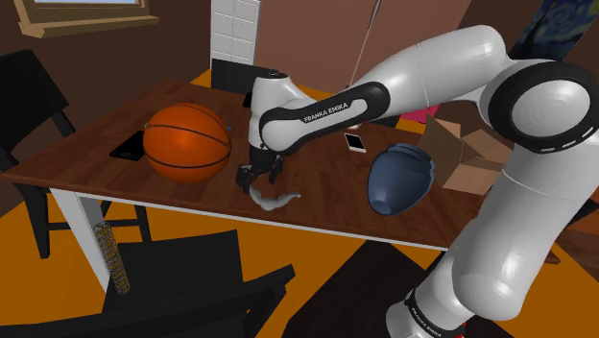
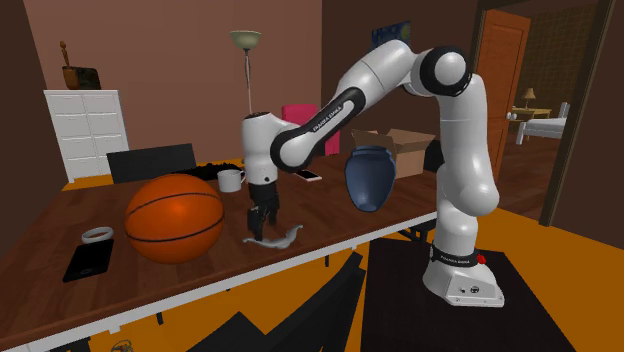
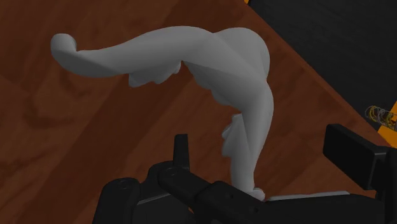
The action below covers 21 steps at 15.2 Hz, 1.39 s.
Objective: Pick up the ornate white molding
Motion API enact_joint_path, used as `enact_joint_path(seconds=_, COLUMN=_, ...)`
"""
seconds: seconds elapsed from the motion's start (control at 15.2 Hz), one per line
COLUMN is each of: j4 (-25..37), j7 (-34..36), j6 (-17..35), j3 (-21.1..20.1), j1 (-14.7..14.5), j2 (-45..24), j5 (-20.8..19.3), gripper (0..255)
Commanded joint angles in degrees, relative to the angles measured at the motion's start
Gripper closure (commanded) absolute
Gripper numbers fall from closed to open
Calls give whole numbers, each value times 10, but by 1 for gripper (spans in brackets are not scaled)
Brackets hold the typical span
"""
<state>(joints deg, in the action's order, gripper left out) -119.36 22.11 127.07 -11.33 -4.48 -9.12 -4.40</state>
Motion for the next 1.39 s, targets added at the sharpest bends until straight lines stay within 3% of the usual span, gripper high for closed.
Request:
enact_joint_path(seconds=0.0, j4=-3, j7=3, j6=15, j3=0, j1=-1, j2=-12, j5=-4, gripper=0)
enact_joint_path(seconds=0.4, j4=-14, j7=9, j6=46, j3=2, j1=-2, j2=-33, j5=-11, gripper=0)
enact_joint_path(seconds=0.46, j4=-14, j7=9, j6=47, j3=2, j1=-2, j2=-33, j5=-11, gripper=255)
enact_joint_path(seconds=1.06, j4=-14, j7=9, j6=46, j3=2, j1=-2, j2=-33, j5=-11, gripper=255)
enact_joint_path(seconds=1.32, j4=-4, j7=4, j6=19, j3=0, j1=-1, j2=-15, j5=-4, gripper=255)
